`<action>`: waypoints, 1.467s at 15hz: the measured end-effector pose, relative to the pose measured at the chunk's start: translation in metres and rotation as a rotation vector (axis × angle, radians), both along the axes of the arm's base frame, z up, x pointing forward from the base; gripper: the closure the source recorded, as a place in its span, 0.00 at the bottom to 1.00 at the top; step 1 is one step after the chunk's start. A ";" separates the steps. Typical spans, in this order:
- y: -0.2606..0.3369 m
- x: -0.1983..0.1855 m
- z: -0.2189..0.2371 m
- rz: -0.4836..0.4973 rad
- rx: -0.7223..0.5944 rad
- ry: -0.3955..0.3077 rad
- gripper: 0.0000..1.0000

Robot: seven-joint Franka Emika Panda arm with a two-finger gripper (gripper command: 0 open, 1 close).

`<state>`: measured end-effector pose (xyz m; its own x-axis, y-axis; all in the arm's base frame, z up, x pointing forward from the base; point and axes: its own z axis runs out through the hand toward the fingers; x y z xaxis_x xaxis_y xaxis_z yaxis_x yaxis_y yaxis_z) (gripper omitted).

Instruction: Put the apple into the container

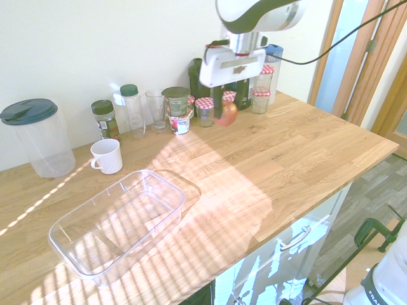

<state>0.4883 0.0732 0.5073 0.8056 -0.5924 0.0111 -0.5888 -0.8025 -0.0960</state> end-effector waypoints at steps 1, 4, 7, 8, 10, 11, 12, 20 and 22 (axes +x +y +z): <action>0.036 -0.008 -0.003 0.032 -0.007 0.004 1.00; 0.126 -0.039 -0.007 0.115 -0.014 0.011 1.00; 0.190 -0.066 -0.025 0.182 -0.007 -0.016 1.00; 0.204 -0.069 -0.037 0.201 -0.002 -0.020 1.00; 0.218 -0.067 -0.061 0.224 0.009 -0.011 1.00; 0.221 -0.062 -0.073 0.224 0.014 -0.005 1.00; 0.222 -0.058 -0.085 0.224 0.018 0.004 1.00; 0.222 -0.043 -0.129 0.234 -0.015 0.029 0.00; 0.221 -0.043 -0.129 0.233 -0.015 0.029 0.00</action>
<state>0.4457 0.2944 0.3781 0.9208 -0.3900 -0.0068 -0.3895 -0.9184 -0.0692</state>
